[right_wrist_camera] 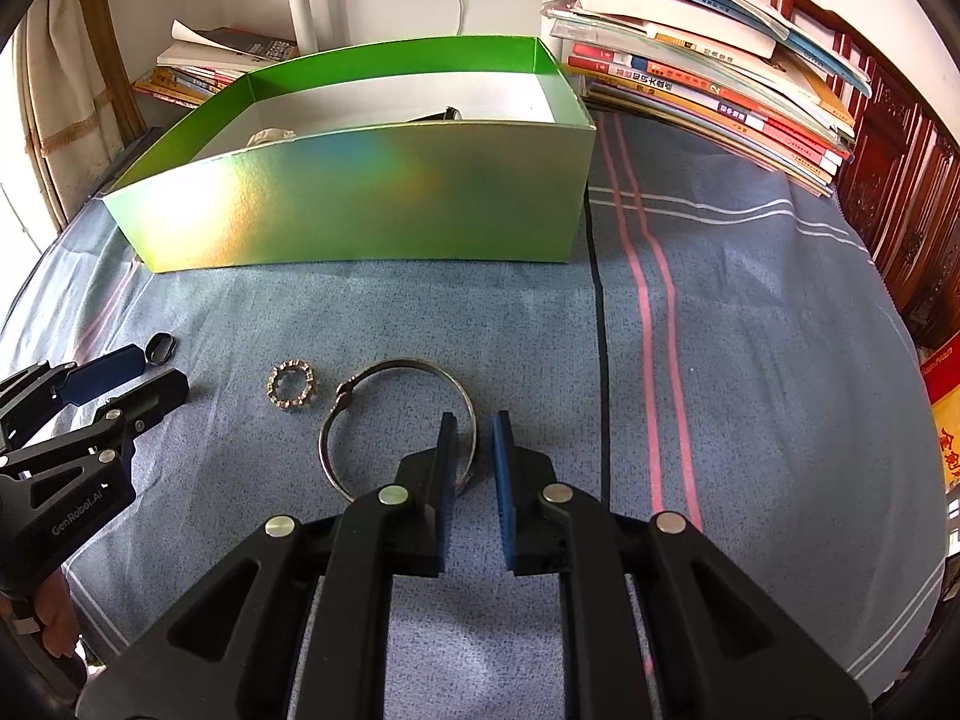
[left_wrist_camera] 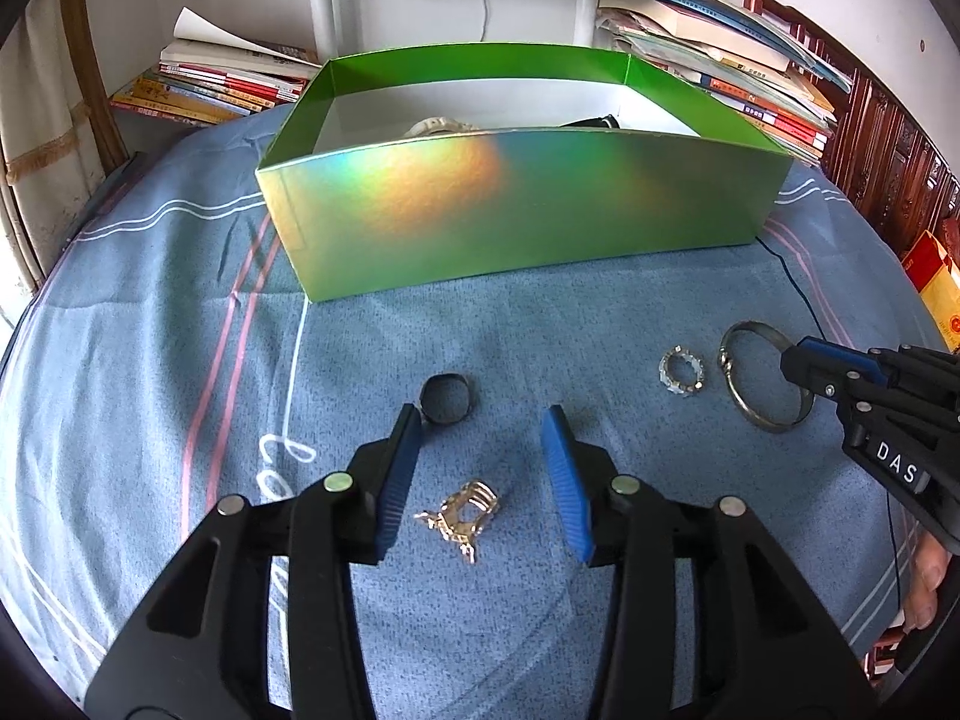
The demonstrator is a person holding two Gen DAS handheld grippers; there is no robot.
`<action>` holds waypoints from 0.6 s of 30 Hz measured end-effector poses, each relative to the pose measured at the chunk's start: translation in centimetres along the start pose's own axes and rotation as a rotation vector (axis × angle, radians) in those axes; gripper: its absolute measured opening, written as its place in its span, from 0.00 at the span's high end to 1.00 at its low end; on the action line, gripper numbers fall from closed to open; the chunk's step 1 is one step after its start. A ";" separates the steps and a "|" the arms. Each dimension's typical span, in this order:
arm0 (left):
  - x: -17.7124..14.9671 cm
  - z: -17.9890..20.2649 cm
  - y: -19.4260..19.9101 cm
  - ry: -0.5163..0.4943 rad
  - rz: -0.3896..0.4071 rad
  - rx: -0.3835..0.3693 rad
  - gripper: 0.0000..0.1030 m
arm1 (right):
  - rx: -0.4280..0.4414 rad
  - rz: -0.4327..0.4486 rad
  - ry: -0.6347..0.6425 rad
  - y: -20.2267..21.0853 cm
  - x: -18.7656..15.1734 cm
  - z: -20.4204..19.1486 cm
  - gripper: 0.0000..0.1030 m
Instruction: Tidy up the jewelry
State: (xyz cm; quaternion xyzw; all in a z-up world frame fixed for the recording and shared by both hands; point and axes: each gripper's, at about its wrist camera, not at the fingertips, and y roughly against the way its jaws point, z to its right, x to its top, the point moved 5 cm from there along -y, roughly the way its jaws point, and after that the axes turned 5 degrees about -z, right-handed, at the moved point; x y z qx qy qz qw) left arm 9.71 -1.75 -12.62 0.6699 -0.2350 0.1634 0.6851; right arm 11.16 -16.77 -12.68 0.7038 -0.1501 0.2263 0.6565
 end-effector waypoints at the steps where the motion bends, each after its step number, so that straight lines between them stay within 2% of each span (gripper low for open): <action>1: 0.0 0.0 0.0 0.000 0.000 0.001 0.59 | 0.000 0.000 0.000 0.0 0.0 0.0 0.86; 6: -0.1 0.1 0.0 -0.001 -0.003 0.002 0.56 | -0.019 0.005 -0.003 0.0 0.0 0.2 0.76; 18: -0.2 0.0 0.1 -0.001 -0.004 0.003 0.55 | -0.015 0.008 -0.005 0.1 -0.2 0.3 0.76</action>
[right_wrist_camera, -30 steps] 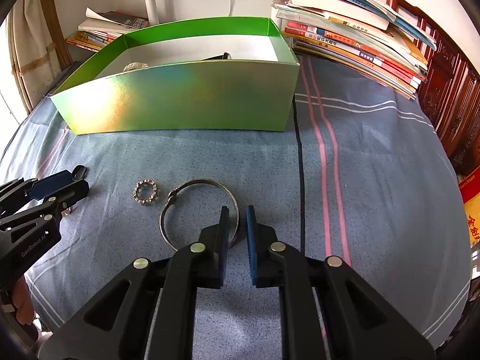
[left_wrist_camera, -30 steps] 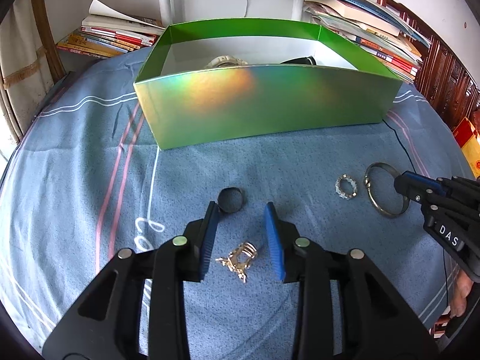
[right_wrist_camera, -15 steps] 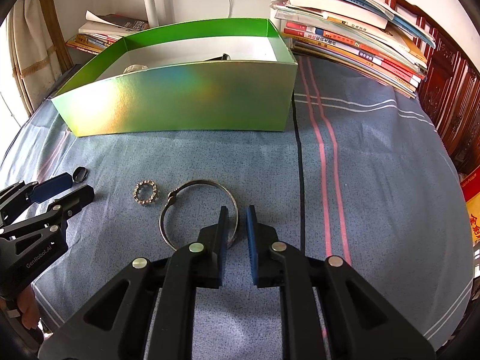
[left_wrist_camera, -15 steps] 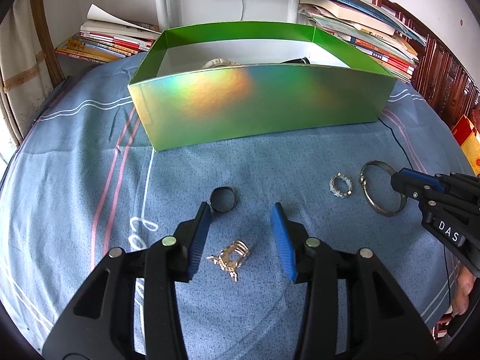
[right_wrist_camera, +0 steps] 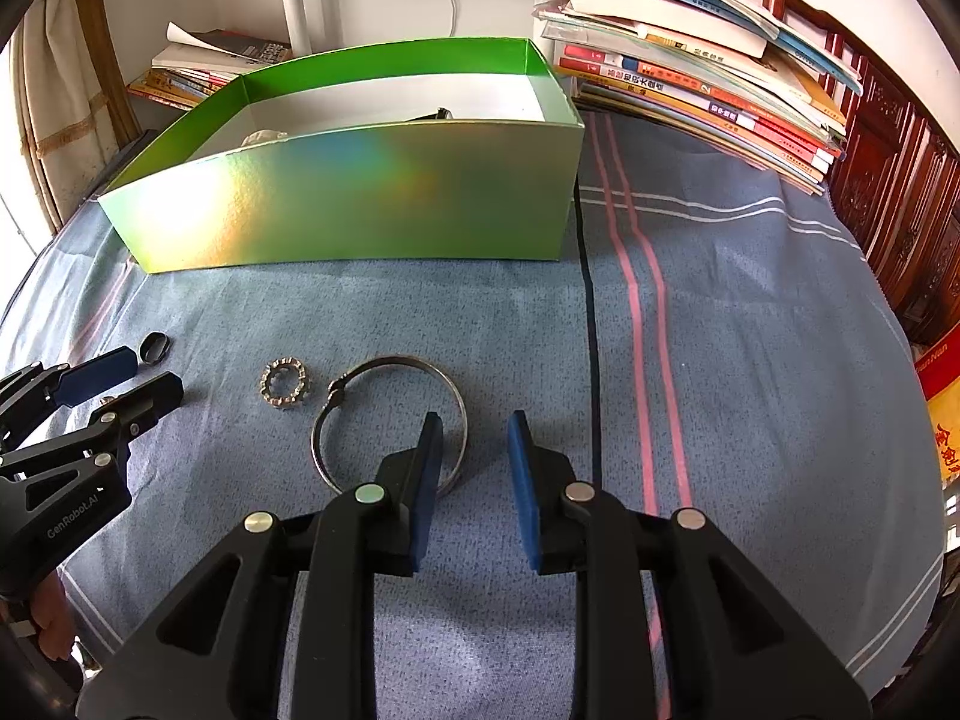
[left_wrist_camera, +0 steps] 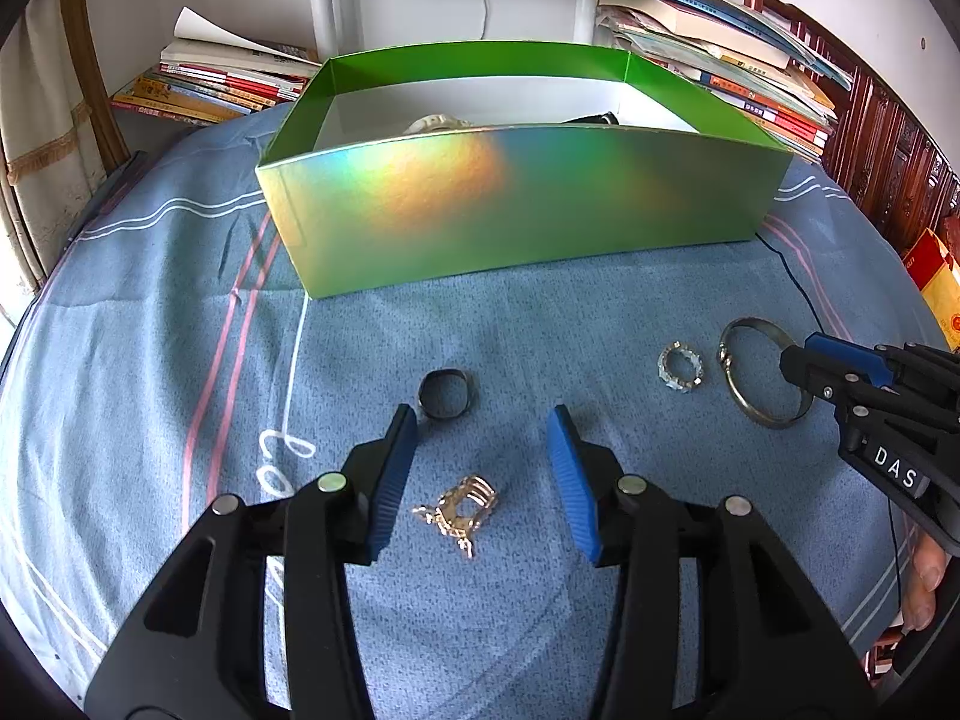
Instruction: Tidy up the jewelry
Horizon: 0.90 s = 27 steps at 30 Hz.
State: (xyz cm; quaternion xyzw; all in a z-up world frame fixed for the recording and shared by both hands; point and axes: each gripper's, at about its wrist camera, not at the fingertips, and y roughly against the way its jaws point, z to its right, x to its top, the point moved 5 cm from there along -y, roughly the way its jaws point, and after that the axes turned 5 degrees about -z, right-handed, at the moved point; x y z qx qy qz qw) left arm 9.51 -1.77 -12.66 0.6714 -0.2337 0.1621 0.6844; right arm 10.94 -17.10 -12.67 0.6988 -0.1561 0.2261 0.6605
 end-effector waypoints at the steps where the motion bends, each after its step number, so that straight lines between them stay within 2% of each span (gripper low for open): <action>1: 0.0 0.0 0.0 0.000 0.000 0.000 0.55 | 0.000 0.000 0.000 0.0 0.0 0.0 0.76; 18: 0.0 0.0 0.0 0.000 -0.002 -0.002 0.52 | 0.012 -0.006 -0.018 0.0 0.0 0.1 0.75; 22: -0.1 0.4 0.0 -0.007 -0.006 -0.009 0.45 | 0.008 -0.004 -0.015 0.0 0.1 0.0 0.75; 27: 0.0 0.4 -0.1 -0.004 -0.004 -0.011 0.44 | 0.011 0.001 -0.009 0.0 0.0 -0.3 0.69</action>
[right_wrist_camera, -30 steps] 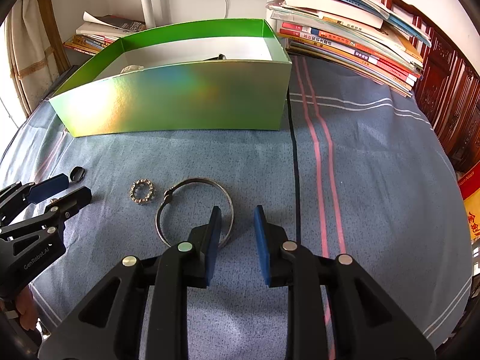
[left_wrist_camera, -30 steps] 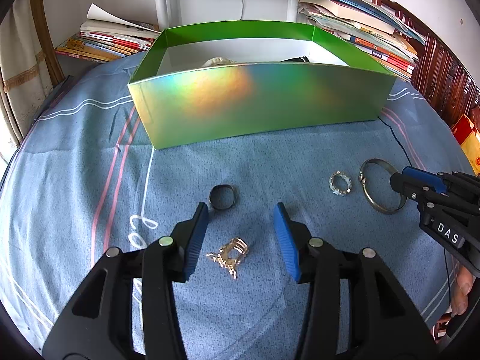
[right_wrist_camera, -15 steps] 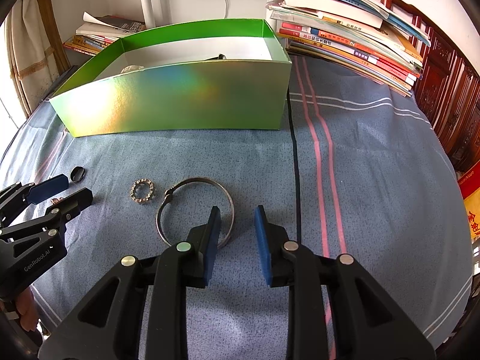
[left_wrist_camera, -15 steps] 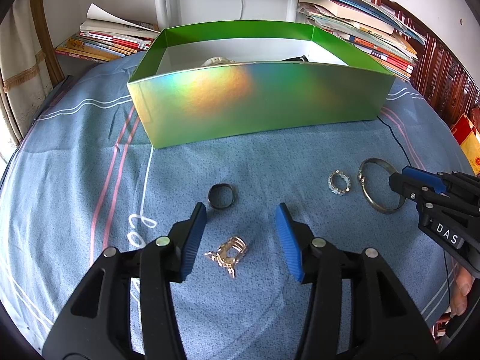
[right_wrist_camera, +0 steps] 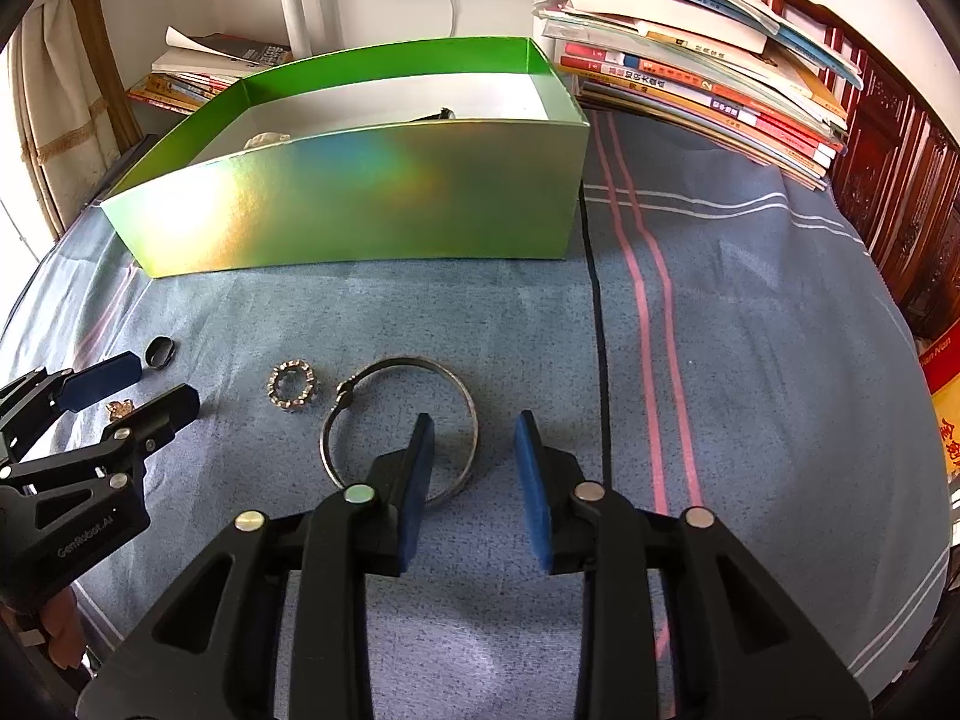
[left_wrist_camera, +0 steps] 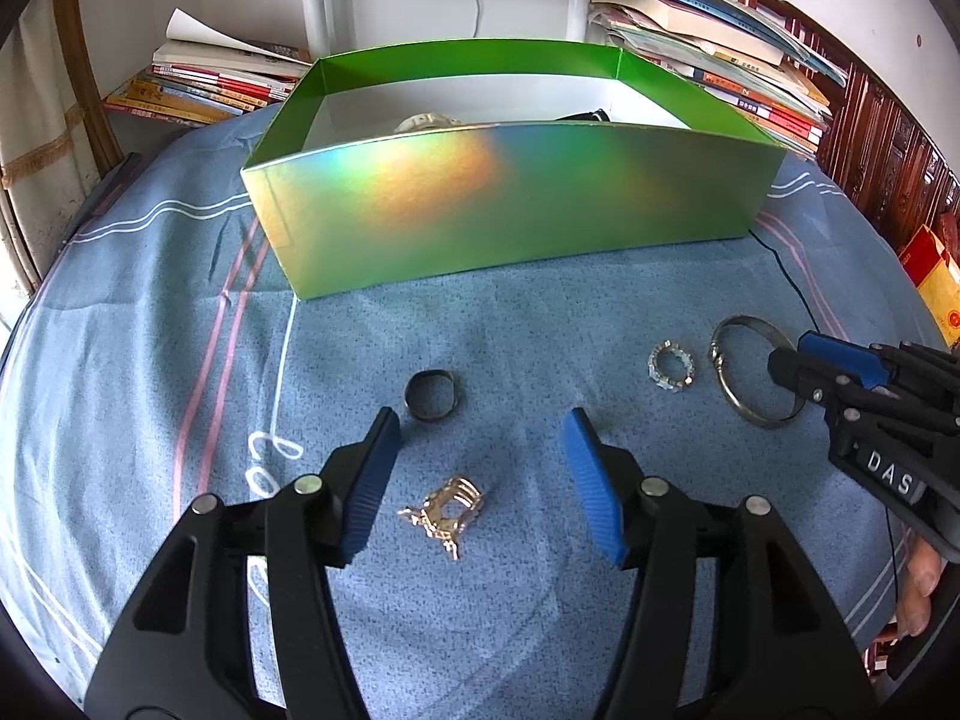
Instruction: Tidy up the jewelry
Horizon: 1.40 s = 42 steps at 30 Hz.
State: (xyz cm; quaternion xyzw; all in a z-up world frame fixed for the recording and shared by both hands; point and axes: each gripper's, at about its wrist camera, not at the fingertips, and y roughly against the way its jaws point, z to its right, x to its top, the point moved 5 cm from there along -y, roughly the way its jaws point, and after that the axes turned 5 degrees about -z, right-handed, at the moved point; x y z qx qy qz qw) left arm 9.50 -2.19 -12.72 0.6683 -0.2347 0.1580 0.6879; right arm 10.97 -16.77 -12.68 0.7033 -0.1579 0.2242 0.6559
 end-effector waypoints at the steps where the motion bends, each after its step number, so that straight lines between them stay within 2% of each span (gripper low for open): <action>1: 0.0 -0.1 0.0 0.004 0.000 -0.002 0.45 | 0.001 0.001 -0.002 0.0 0.0 0.0 0.69; 3: 0.1 -0.2 0.0 0.003 0.000 0.004 0.48 | 0.009 0.003 -0.012 0.0 0.0 0.1 0.69; 7: 0.2 -0.5 0.1 0.007 0.004 0.016 0.66 | 0.012 0.010 -0.014 0.1 0.0 0.0 0.70; 8: 0.2 -0.5 0.1 0.006 0.006 0.017 0.72 | 0.007 0.016 -0.014 0.1 0.0 0.0 0.72; 9: 0.2 -0.5 0.1 0.003 0.009 0.016 0.76 | -0.004 0.020 -0.011 0.0 0.1 0.0 0.81; 10: 0.2 -0.4 0.1 -0.003 0.013 0.022 0.85 | -0.009 0.025 -0.006 0.0 0.1 0.0 0.85; 12: 0.1 -0.2 0.1 -0.015 0.017 0.030 0.89 | 0.002 0.024 0.000 0.0 0.1 -0.1 0.91; 14: 0.1 -0.2 0.2 -0.021 0.017 0.028 0.95 | 0.006 0.026 0.003 0.1 0.1 -0.2 0.93; 25: -0.1 -1.8 0.6 0.031 -0.003 -0.014 0.97 | 0.001 0.056 -0.041 1.7 0.5 1.0 0.96; 35: -0.2 -2.1 2.9 0.030 0.033 -0.037 0.97 | 0.028 0.041 -0.034 1.3 0.1 0.6 0.96; 39: -0.1 -2.0 2.9 0.028 0.029 -0.041 0.97 | 0.034 0.062 -0.033 2.0 0.5 0.5 0.96; 42: 0.3 -2.5 4.1 0.029 0.059 -0.051 0.97 | 0.027 0.078 -0.038 2.7 0.8 0.8 0.96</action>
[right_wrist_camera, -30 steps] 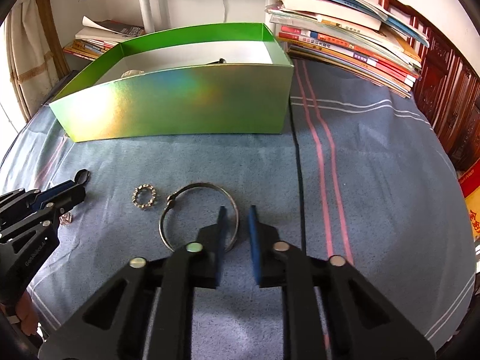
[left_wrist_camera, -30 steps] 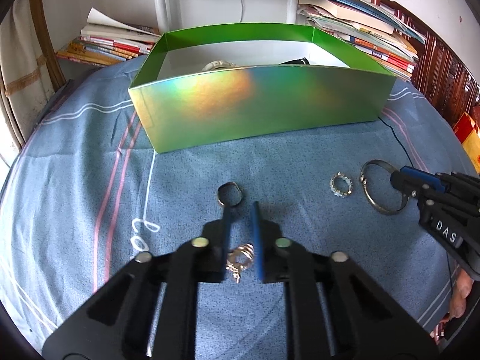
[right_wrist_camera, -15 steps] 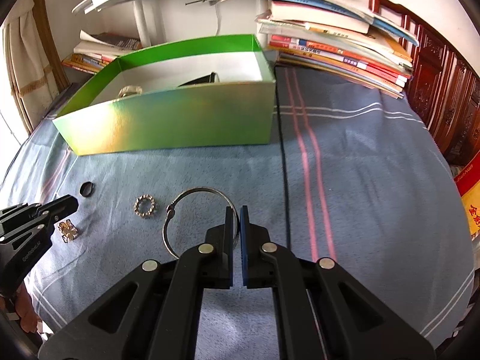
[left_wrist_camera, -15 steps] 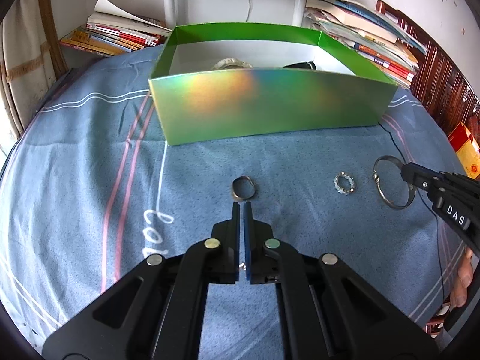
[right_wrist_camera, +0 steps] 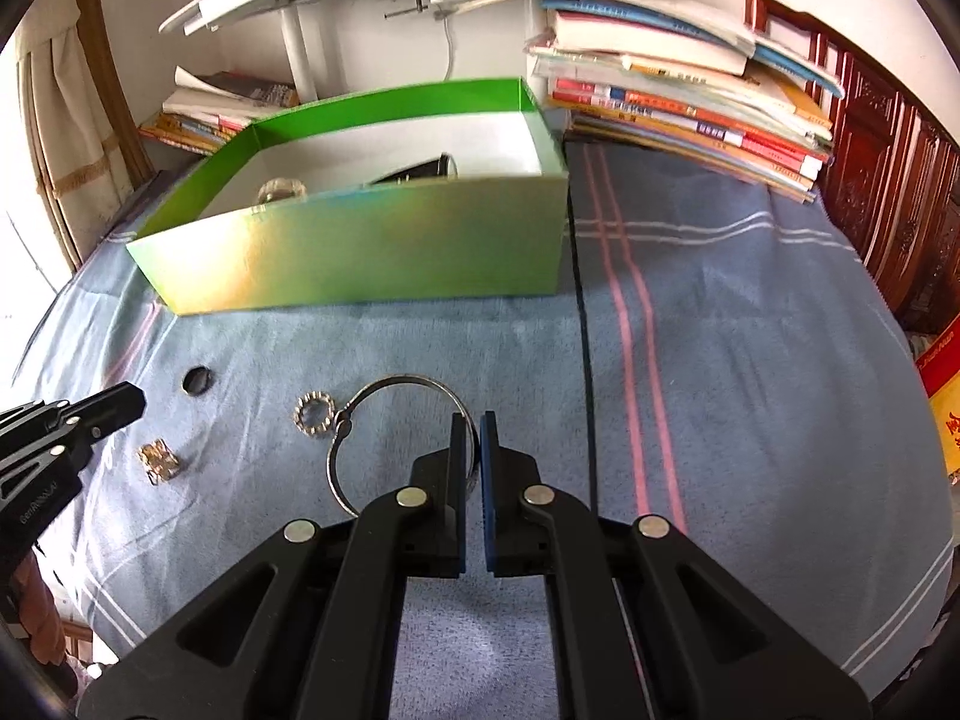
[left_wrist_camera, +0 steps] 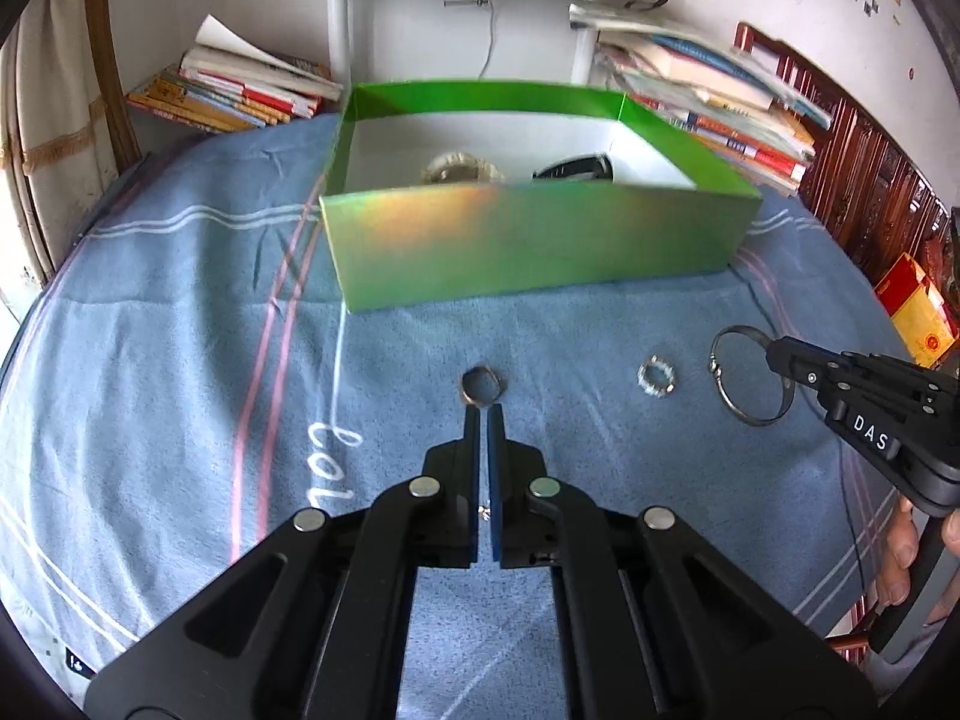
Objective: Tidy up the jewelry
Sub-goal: 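Carry the gold charm and silver bangle into the green box and open both tools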
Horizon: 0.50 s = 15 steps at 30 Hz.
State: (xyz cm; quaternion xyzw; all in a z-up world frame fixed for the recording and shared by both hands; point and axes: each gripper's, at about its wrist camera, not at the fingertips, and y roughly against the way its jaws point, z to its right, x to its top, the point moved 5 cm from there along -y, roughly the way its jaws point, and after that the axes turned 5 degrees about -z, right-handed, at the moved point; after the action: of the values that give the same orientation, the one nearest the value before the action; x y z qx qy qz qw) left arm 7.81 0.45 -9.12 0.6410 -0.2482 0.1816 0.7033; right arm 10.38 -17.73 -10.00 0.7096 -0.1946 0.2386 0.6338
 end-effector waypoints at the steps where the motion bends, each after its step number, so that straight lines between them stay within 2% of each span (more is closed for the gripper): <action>1: 0.2 -0.4 0.5 0.007 0.013 0.001 0.97 | -0.003 0.001 -0.001 0.1 0.0 0.1 0.96; 4: 0.7 -2.1 1.4 0.036 0.033 0.016 0.97 | -0.006 -0.007 -0.008 -0.1 -0.1 0.3 0.96; 7: 0.4 -3.1 1.1 0.043 0.011 0.027 0.96 | -0.002 -0.025 -0.003 -0.6 -0.4 0.0 0.95; 9: -0.1 -2.9 0.8 0.035 -0.008 0.022 0.84 | 0.002 -0.035 0.005 -1.0 -0.5 -0.3 0.95; 10: -0.3 -2.6 0.6 0.026 -0.016 0.014 0.70 | 0.004 -0.038 0.008 -1.1 -0.5 -0.5 0.95; 11: -0.5 -2.0 0.6 0.008 -0.019 0.004 0.63 | 0.006 -0.041 0.012 -1.2 -0.5 -0.6 0.95; 15: -1.1 0.2 0.2 -0.047 -0.040 -0.047 0.54 | 0.008 -0.050 0.020 -1.5 -0.6 -0.9 0.95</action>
State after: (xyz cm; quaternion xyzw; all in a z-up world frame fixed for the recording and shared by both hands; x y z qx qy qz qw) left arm 6.78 0.31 -9.64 0.6332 -0.2557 0.1465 0.7157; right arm 10.71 -16.71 -11.48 0.7145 -0.1693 0.2304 0.6386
